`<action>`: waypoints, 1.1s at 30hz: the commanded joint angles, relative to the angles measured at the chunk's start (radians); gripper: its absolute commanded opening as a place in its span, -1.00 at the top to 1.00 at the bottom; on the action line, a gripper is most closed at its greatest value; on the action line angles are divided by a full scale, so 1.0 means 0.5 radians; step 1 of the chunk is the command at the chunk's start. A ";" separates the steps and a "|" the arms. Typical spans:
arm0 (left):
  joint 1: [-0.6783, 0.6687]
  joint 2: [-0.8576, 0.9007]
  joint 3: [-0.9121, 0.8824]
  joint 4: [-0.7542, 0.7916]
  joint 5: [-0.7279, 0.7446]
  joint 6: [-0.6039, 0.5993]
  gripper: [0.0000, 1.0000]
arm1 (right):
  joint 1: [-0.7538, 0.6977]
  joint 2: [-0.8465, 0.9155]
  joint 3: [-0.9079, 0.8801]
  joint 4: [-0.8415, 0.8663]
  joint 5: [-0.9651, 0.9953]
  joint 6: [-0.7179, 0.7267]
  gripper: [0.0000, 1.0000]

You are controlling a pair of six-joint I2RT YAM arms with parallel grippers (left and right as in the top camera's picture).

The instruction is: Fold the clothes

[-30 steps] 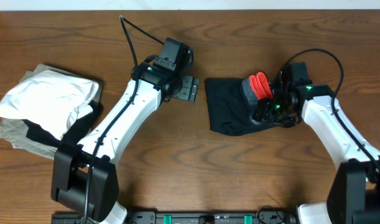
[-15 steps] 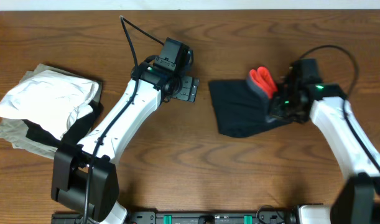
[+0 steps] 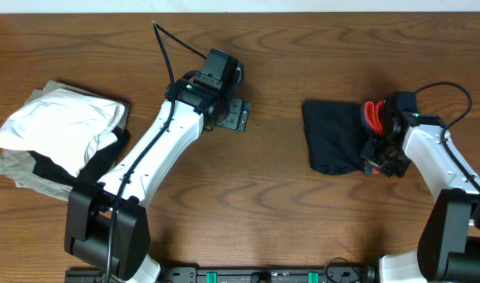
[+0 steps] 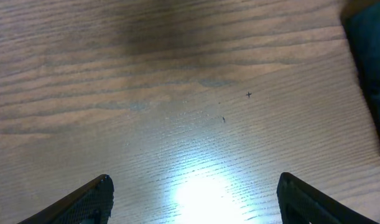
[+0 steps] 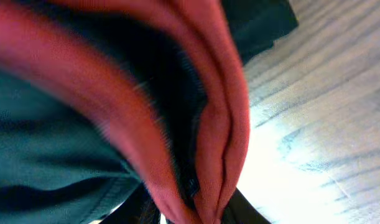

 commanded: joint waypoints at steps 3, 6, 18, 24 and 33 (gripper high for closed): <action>0.008 0.000 0.027 -0.017 0.006 0.014 -0.68 | -0.114 -0.020 0.067 -0.019 0.129 0.012 0.52; 0.008 0.000 0.027 -0.017 0.006 0.014 -0.68 | -0.169 -0.023 0.075 -0.032 0.130 0.012 0.53; 0.008 0.000 0.021 -0.046 0.006 0.035 -0.68 | -0.316 -0.024 0.216 0.100 0.127 -0.256 0.50; 0.008 0.000 0.021 -0.072 0.007 0.035 -0.68 | -0.358 -0.023 0.278 0.392 0.228 -0.256 -0.41; 0.008 0.000 0.021 -0.083 0.008 0.036 -0.69 | -0.416 -0.023 0.279 0.327 0.171 -0.257 -0.65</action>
